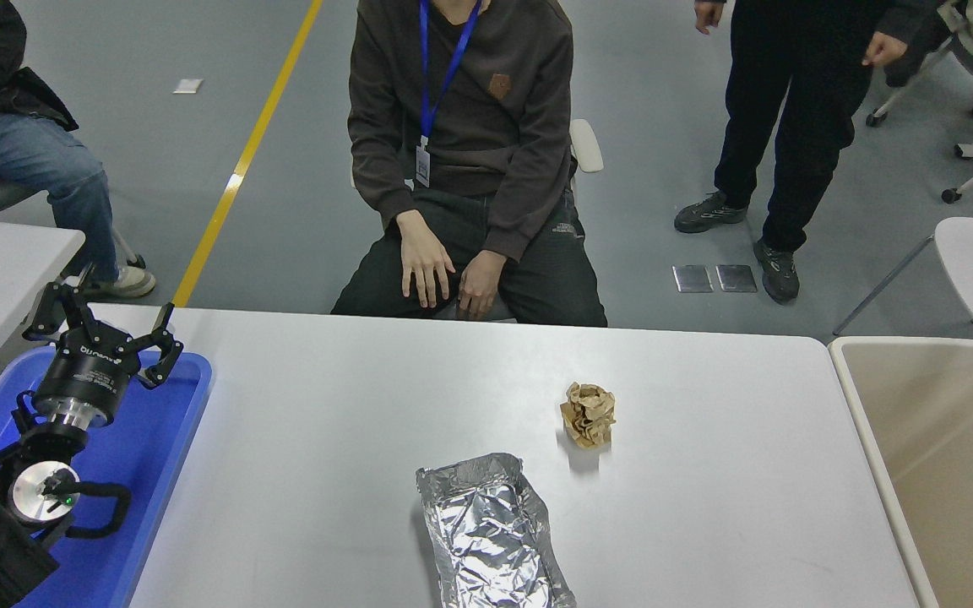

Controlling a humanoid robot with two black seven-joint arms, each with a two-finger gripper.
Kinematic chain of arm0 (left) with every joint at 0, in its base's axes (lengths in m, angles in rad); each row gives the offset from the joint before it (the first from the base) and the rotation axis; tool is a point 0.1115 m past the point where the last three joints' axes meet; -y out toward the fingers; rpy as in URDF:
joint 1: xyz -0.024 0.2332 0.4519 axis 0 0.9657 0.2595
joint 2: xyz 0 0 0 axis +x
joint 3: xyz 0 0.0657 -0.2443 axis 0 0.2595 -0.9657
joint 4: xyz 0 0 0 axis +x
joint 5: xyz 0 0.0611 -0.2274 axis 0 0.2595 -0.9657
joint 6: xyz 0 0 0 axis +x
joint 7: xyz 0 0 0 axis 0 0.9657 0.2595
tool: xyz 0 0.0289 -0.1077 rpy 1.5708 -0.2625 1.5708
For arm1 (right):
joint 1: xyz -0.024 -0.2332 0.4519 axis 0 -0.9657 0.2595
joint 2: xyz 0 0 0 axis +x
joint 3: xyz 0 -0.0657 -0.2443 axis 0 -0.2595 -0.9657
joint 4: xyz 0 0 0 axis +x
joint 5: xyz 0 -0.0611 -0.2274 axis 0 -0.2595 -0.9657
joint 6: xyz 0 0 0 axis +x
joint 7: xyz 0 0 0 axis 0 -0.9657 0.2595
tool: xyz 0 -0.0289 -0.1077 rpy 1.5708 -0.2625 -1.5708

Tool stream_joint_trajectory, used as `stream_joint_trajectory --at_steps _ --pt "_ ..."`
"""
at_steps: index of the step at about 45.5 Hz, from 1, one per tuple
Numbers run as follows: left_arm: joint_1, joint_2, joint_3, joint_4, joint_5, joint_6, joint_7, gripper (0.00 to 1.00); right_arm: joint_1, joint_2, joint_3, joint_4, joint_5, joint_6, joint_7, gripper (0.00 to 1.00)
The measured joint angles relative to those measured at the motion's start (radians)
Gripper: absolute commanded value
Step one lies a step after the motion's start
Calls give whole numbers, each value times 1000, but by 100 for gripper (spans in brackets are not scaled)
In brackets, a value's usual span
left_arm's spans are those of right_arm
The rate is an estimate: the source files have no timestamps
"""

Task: Clean the table surface

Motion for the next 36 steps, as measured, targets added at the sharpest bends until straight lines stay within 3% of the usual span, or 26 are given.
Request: stream_joint_trajectory --at_steps 8,18,36 --pt "0 0 0 0 0 0 0 100 -64 0 176 87 55 64 -2 99" --pt "0 0 0 0 0 0 0 100 -147 51 366 188 131 239 0 99" --pt "0 0 0 0 0 0 0 100 -207 197 450 260 159 390 76 99"
